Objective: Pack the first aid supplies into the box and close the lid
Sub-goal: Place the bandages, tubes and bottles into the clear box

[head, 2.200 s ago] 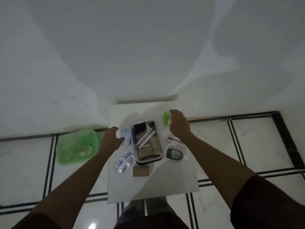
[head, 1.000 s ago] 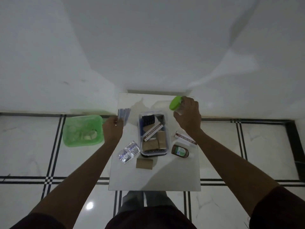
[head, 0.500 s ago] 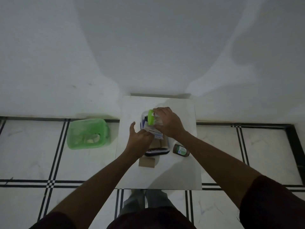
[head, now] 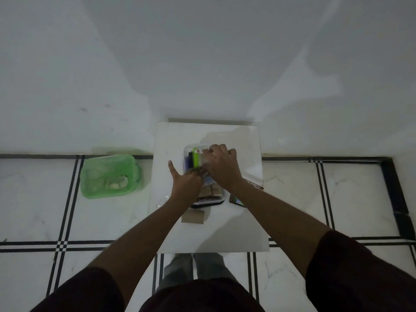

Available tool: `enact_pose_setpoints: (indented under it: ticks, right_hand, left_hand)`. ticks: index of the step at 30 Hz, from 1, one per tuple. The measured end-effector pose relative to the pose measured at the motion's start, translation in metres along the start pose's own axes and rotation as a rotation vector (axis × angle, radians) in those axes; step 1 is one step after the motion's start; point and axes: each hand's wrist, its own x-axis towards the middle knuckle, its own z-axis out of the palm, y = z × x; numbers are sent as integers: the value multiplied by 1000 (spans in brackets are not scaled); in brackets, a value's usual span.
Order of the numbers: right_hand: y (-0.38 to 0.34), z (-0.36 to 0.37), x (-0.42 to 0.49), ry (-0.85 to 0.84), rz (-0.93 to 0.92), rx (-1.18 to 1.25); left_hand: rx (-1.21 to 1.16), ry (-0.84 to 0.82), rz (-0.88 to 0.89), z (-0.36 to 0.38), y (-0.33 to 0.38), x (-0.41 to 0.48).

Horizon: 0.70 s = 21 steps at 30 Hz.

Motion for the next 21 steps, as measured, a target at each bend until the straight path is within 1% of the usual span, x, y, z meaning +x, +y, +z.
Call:
enact_pose_setpoints:
  ticks: [2, 4, 8, 11, 13, 15, 17, 19, 21]
  right_hand:
    - [0, -2, -2, 30, 33, -31]
    - [4, -8, -5, 44, 55, 6]
    - [21, -26, -17, 82, 188, 242]
    - [35, -36, -37, 159, 338, 339]
    - [38, -38, -56, 150, 442, 388]
    - [38, -34, -79, 75, 487, 410]
    - [36, -27, -100, -71, 478, 400]
    - [33, -20, -117, -246, 461, 404]
    - [32, -12, -126, -378, 442, 404]
  left_hand:
    - [-86, 107, 52, -3, -3, -2]
    - [-202, 240, 78, -5, -7, -7]
    - [-445, 382, -57, -5, -25, -24]
    - [-556, 426, -140, -2, -41, -44]
    - [-563, 369, -203, 2, -46, -61]
    - [-562, 258, -274, 10, -46, -77]
    - [-581, 111, -341, 19, -45, -87]
    - [-597, -35, -369, 27, -44, -91]
    - [-617, -137, -388, 33, -43, -89]
